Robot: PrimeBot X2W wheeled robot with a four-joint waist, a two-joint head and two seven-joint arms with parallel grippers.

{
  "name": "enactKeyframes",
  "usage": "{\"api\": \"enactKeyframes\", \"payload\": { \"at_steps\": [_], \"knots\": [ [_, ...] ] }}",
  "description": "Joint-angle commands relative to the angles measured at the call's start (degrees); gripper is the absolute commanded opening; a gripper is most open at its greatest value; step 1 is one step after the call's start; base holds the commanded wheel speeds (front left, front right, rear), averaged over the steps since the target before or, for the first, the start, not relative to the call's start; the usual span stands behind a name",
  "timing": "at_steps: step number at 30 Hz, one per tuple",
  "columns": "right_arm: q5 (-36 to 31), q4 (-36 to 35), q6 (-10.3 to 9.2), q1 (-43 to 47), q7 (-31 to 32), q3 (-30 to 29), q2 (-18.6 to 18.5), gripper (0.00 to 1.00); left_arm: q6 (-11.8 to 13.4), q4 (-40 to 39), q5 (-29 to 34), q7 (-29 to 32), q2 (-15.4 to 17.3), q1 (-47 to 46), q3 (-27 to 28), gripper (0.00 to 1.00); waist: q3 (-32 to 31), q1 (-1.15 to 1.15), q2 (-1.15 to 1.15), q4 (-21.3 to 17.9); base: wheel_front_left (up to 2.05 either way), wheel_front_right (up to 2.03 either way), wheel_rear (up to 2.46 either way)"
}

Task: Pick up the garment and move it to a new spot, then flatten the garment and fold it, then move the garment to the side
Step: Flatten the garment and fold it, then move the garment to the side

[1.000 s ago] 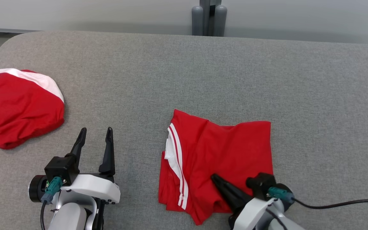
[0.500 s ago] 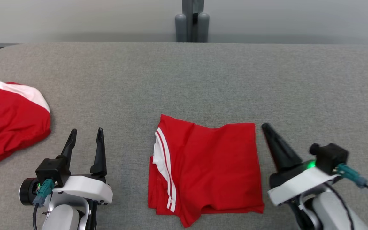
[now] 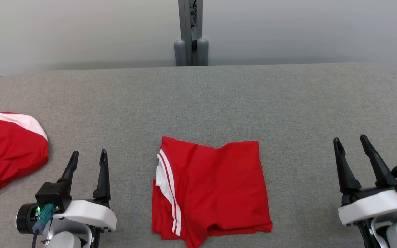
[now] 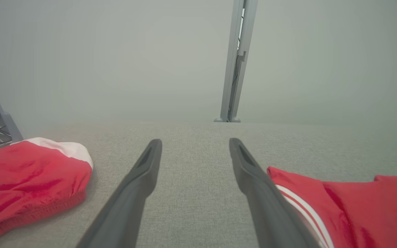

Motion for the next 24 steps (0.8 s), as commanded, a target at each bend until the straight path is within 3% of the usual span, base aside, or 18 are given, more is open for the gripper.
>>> {"api": "enactKeyframes", "payload": {
  "at_steps": [1, 11, 24],
  "knots": [
    [-0.7, -0.5, 0.01, 0.8, 0.5, -0.5, -0.3, 1.00, 0.2, -0.3, 0.0, -0.2, 0.3, 0.3, 0.2, 1.00, -0.3, 0.00, 0.00, -0.2, 0.00, 0.00, 0.00],
    [-3.4, -2.9, 0.01, 7.1, 4.6, -5.0, 0.9, 1.00, 0.7, -1.0, -0.4, 0.6, 1.1, 2.4, -0.3, 1.00, -2.4, 0.00, 0.00, -0.6, 0.00, 0.00, 0.00],
    [-5.0, -4.6, 0.01, 7.4, 6.1, -5.6, 1.5, 1.00, 1.1, -2.0, -0.5, 1.1, 1.2, 1.7, -1.2, 1.00, -1.4, 0.00, 0.00, -0.1, 0.00, 0.00, 0.00]
  ]
}}
